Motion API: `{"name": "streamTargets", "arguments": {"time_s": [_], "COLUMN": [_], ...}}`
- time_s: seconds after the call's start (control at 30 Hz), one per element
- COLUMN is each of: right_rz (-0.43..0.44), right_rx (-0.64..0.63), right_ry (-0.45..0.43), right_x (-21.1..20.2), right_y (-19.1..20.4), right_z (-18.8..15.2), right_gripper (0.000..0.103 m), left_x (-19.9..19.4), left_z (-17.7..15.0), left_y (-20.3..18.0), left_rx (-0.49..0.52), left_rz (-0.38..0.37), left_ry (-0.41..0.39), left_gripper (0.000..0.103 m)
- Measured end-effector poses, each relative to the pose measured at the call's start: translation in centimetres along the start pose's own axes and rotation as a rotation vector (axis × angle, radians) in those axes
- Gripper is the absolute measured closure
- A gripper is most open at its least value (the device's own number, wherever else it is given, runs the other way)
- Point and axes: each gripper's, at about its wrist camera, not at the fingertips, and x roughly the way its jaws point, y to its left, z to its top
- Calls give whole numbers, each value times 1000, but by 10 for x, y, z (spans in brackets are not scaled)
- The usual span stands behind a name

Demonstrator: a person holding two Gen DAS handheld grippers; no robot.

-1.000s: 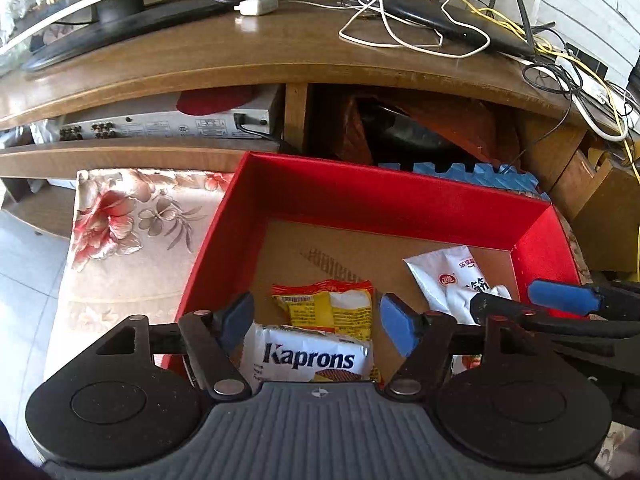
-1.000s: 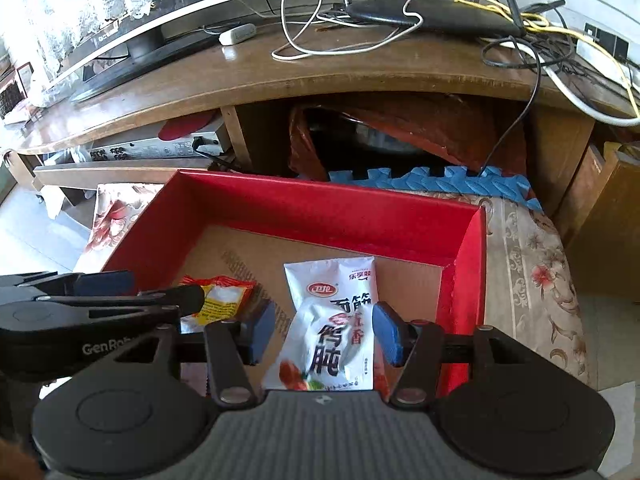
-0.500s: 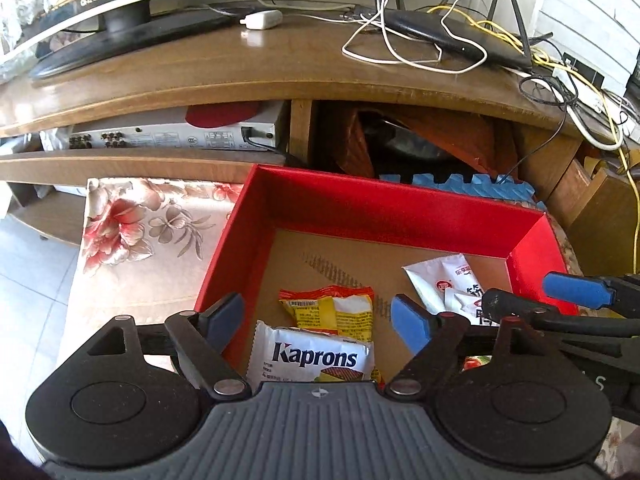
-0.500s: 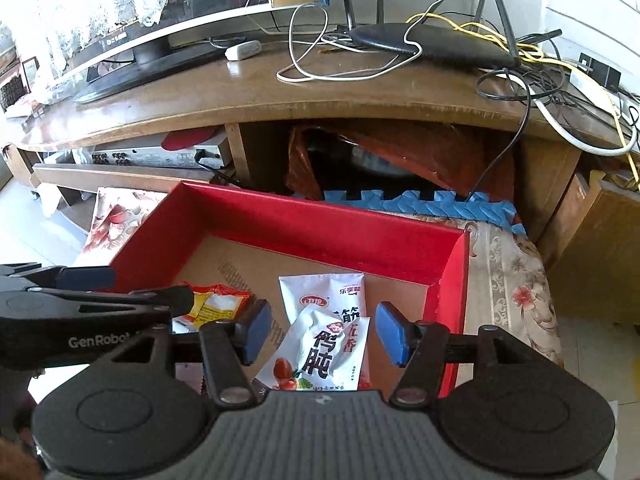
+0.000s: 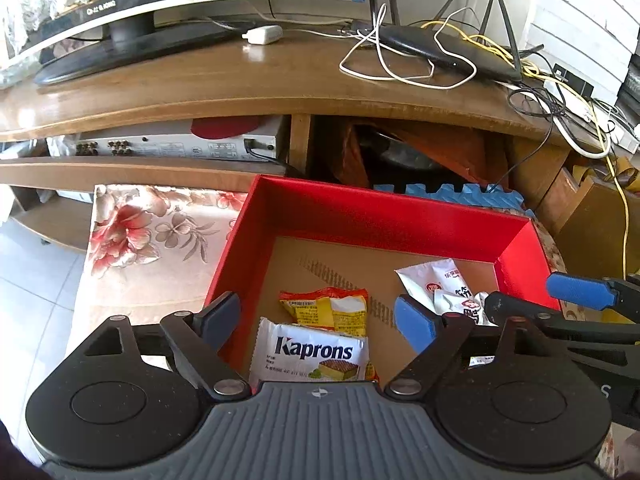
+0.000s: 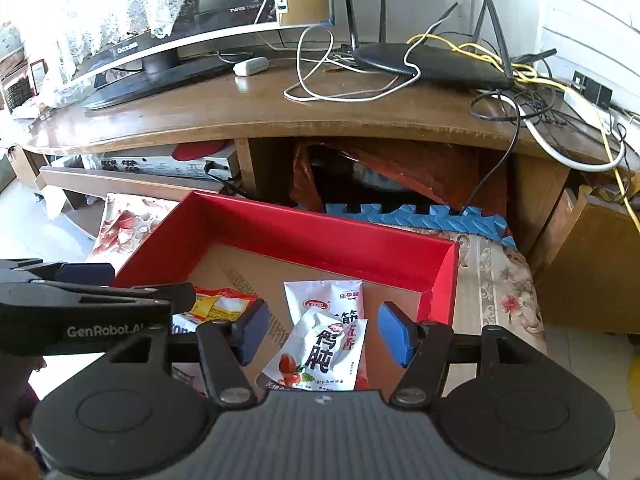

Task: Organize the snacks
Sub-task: 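Open both grippers to release the snacks and lift away from the box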

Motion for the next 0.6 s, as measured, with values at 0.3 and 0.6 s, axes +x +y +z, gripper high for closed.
{"name": "streamTargets", "arguments": {"time_s": [0.3,0.6], "right_rz": [-2,-12], "right_rx": [-37,-68], "right_ry": [-27,-30], "right_x": [-17,-28], "right_y": [8,15], "right_z": [-5,-12], "right_gripper": [51,51], "left_x": [-18,-27], "left_z": [-7,-16], "left_y": [1,2], "left_rx": [14,31], "left_rz": [4,10], "left_ry": [-21,-24], "left_gripper": [14,14]}}
